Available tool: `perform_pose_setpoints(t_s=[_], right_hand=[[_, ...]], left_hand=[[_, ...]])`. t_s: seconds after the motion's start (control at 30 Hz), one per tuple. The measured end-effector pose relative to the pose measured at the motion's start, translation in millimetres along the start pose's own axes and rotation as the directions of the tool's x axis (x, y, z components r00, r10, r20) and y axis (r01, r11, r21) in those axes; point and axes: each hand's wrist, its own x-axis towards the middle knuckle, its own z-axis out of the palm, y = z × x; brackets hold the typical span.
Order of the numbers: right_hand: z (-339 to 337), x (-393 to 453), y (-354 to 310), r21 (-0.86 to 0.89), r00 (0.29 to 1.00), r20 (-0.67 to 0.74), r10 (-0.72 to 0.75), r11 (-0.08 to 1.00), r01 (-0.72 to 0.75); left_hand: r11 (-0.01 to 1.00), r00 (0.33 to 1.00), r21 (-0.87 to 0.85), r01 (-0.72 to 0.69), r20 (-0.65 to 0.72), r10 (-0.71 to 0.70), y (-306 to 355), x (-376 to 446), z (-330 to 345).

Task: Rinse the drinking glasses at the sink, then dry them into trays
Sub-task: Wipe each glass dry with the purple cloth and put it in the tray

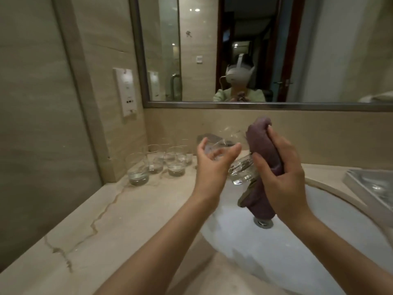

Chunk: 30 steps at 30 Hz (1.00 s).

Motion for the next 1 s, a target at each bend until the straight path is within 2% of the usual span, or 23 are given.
perform_pose_setpoints(t_s=[0.07, 0.13, 0.2, 0.33, 0.47, 0.6, 0.67, 0.73, 0.8, 0.83, 0.9, 1.0], right_hand=[[-21, -15, 4, -0.067, 0.998, 0.054, -0.014, 0.998, 0.018], [-41, -30, 11, -0.115, 0.994, 0.105, 0.04, 0.993, -0.028], [-59, -41, 19, -0.129, 0.991, 0.105, 0.087, 0.989, -0.074], [-82, -57, 30, -0.257, 0.996, 0.049, 0.08, 0.964, -0.065], [-78, -73, 44, -0.371, 0.993, 0.017, 0.117, 0.923, -0.102], [-59, -66, 55, -0.438, 0.976, -0.018, 0.217, 0.876, -0.203], [-49, -54, 62, -0.316, 0.94, -0.072, 0.334, 0.886, -0.339], [-41, -42, 74, -0.072, 0.863, -0.1, 0.494, 0.862, -0.502], [-39, -33, 83, 0.18, 0.756, -0.089, 0.648, 0.757, -0.628], [-40, -30, 85, 0.251, 0.714, -0.075, 0.696, 0.706, -0.662], [-47, -30, 84, 0.269, 0.691, -0.064, 0.72, 0.679, -0.683], [-58, -33, 82, 0.222, 0.722, -0.06, 0.689, 0.715, -0.663]], left_hand=[[0.991, 0.999, -0.121, 0.048, -0.013, -0.05, -15, -15, 28], [0.984, 0.996, -0.153, 0.09, -0.009, -0.092, -32, -25, 49], [0.988, 0.996, -0.124, 0.093, -0.001, -0.094, -46, -30, 66], [0.987, 0.992, -0.094, 0.128, 0.011, -0.128, -69, -35, 90], [0.979, 0.983, -0.083, 0.185, 0.013, -0.184, -85, -36, 97], [0.976, 0.976, -0.042, 0.214, 0.031, -0.213, -96, -27, 93], [0.97, 0.97, -0.038, 0.241, 0.047, -0.239, -97, -22, 89], [0.97, 0.97, -0.014, 0.242, 0.04, -0.241, -99, -18, 85], [0.978, 0.977, 0.025, 0.206, 0.051, -0.207, -100, -15, 83], [0.981, 0.978, 0.046, 0.189, 0.077, -0.192, -100, -14, 83], [0.977, 0.966, 0.089, 0.193, 0.156, -0.205, -102, -13, 83], [0.957, 0.938, 0.17, 0.235, 0.218, -0.269, -103, -17, 85]])
